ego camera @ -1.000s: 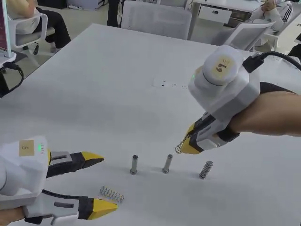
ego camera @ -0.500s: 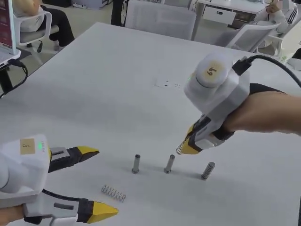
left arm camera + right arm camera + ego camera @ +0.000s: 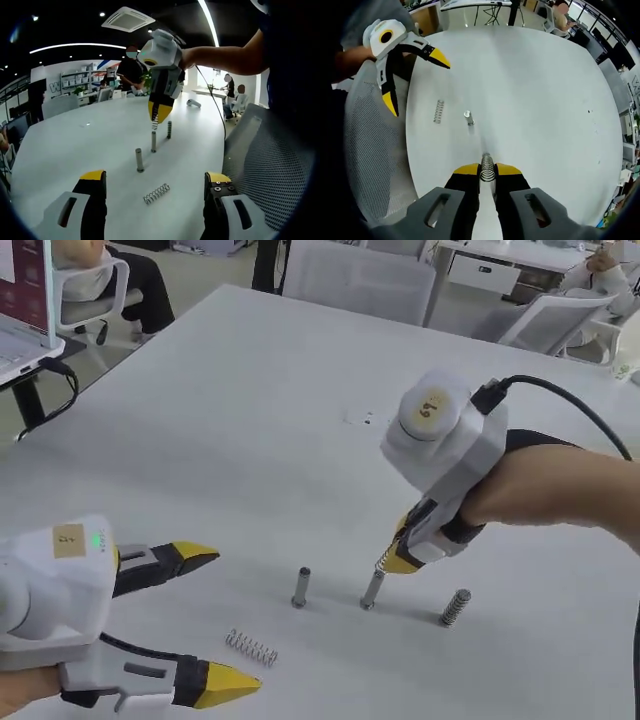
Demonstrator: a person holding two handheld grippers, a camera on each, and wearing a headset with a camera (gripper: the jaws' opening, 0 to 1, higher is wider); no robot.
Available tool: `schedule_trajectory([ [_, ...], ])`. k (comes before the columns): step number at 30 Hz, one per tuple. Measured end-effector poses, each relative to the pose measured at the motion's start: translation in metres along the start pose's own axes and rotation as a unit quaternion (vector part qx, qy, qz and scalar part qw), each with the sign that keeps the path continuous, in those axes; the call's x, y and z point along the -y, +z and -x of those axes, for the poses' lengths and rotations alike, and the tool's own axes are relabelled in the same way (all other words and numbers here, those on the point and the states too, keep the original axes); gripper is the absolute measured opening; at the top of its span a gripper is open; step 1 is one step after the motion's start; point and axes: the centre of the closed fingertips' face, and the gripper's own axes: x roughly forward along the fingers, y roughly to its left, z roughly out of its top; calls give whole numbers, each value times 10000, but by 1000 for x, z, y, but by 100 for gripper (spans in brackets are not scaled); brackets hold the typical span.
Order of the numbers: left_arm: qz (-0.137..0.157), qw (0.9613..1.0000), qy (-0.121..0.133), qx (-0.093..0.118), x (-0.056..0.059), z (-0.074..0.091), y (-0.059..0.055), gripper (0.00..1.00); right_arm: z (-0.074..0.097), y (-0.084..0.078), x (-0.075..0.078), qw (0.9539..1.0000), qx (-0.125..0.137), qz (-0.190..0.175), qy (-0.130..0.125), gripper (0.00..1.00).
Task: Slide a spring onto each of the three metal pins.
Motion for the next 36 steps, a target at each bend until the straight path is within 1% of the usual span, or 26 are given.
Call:
schedule_trajectory([
  [2,5,10000,13,8,-1,1,0,77,-2,-2,0,10000,-58,11,11,8],
  [11,9,10000,40,-3,-2,2,0,74,-7,-3,1,9999,-109,-3,46,8],
  [15,18,10000,40,8,-2,2,0,74,-12,-5,2,9998,-158,0,81,8],
  [23,32,10000,40,5,-2,3,0,73,-25,-7,4,9997,-233,-6,121,9],
  [36,22,10000,37,-8,0,3,3,73,-51,-15,3,9988,-405,-125,237,9],
])
